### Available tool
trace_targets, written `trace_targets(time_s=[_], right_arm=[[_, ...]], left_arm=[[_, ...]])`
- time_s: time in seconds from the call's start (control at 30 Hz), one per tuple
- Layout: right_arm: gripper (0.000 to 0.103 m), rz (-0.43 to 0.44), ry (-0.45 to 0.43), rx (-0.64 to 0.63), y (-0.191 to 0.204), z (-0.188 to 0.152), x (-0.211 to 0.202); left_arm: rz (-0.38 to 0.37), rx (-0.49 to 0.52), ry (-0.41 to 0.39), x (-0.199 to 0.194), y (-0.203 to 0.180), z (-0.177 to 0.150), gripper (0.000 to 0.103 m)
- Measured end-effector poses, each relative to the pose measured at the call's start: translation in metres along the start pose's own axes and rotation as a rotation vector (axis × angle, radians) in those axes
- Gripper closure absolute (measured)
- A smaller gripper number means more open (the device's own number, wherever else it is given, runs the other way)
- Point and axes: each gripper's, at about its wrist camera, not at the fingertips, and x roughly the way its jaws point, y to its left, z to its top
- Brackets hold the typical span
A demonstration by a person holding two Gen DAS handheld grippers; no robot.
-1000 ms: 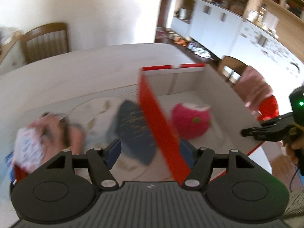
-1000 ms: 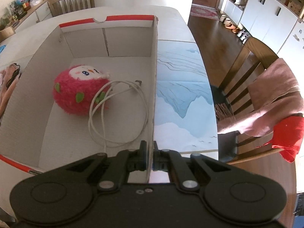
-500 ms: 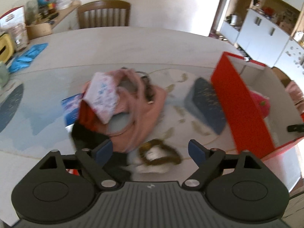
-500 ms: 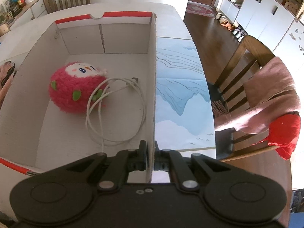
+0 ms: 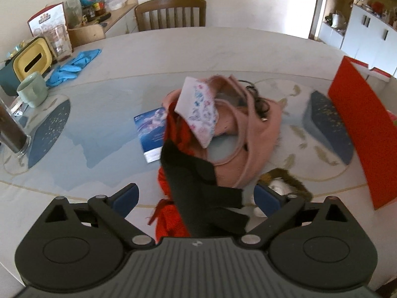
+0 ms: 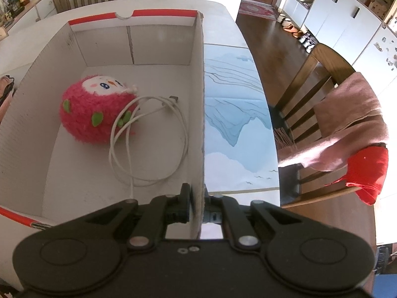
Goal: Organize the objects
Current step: 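Close the left tool on the black cloth and lift it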
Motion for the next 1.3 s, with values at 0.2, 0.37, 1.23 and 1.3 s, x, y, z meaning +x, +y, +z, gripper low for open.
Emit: trace_targets(time_s=[0.2,0.37,1.23,1.3], right_arm=[[0.096,-0.01,0.003,-0.001,0.001,0.0,0.0],[0.096,-0.013,0.004,-0.001,0.001,0.0,0.0],[0.096,-0.021,0.003,0.004,0.0,-0.002,0.001],[0.097,-0.025,0.004,0.016,0.0,-0.002,0.0]], left_arm=[[-0.01,0.0,0.005,0.013,0.007,-0.001,0.009],[-0.005,0.021,0.022,0.02,0.007,-0.001,0.039],[-0.109,0.025,0.035,-0.018,-0.003,0.02,0.098],[-0.132,0.027,0.023,-0.029,-0.006,0.027,0.098]])
